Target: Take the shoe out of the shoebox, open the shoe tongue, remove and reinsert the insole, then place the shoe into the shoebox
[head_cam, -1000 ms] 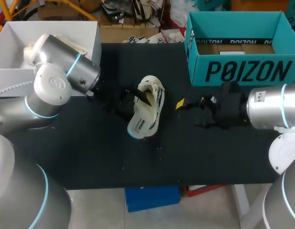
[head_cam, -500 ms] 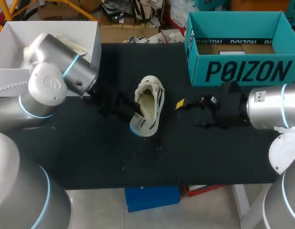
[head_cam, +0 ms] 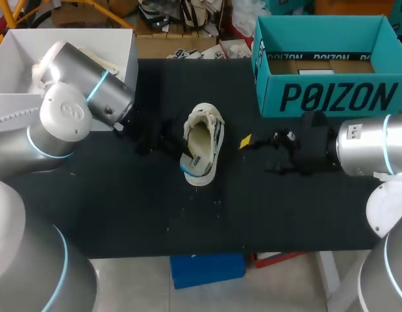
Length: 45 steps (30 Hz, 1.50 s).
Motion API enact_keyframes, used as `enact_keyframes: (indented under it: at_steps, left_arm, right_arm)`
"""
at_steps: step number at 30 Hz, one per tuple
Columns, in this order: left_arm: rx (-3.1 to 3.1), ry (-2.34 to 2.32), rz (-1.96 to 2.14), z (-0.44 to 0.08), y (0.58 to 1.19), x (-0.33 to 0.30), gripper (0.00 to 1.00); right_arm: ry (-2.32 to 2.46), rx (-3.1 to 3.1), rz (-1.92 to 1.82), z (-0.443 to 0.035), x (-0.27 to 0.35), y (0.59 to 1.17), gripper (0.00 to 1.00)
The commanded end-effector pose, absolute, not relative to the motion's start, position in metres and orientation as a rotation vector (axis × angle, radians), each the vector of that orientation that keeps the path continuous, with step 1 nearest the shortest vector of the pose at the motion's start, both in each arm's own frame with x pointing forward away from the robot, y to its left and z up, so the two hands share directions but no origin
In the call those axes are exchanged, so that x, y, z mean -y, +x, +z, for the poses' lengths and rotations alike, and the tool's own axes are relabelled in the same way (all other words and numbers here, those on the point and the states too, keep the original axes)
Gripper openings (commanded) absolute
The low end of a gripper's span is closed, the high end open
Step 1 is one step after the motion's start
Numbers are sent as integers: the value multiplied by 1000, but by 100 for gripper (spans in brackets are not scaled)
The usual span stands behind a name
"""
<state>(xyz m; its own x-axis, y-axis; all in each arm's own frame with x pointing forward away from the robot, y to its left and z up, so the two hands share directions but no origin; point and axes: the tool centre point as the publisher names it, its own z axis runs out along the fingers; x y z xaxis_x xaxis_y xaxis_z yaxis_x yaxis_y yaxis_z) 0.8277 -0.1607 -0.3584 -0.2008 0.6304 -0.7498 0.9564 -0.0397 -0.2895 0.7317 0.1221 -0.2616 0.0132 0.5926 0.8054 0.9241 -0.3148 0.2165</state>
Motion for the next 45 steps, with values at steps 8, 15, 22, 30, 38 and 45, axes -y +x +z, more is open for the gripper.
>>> enact_keyframes:
  at_steps: [8, 15, 22, 30, 38, 45]
  left_arm:
    - [-1857, 1658, -1071, -367, 840, 166, 0]
    - [-1859, 1643, -1039, -370, 860, 167, 0]
    - [-1861, 1631, -1033, -373, 867, 172, 0]
    - [-1877, 1630, -1016, -378, 872, 178, 0]
    - [-1914, 1637, -949, -381, 878, 179, 0]
    - [-1905, 1637, -951, -372, 870, 180, 100]
  right_arm:
    - [-1926, 1554, -1214, -261, -122, 732, 100]
    - [-1926, 1554, -1214, -261, -122, 732, 100]
    - [-1926, 1554, -1214, -261, -122, 732, 100]
    - [-1926, 1554, -1214, -261, -122, 732, 100]
    - [-1926, 1554, -1214, -261, -122, 732, 100]
    - [-1926, 1554, -1214, -261, -122, 732, 100]
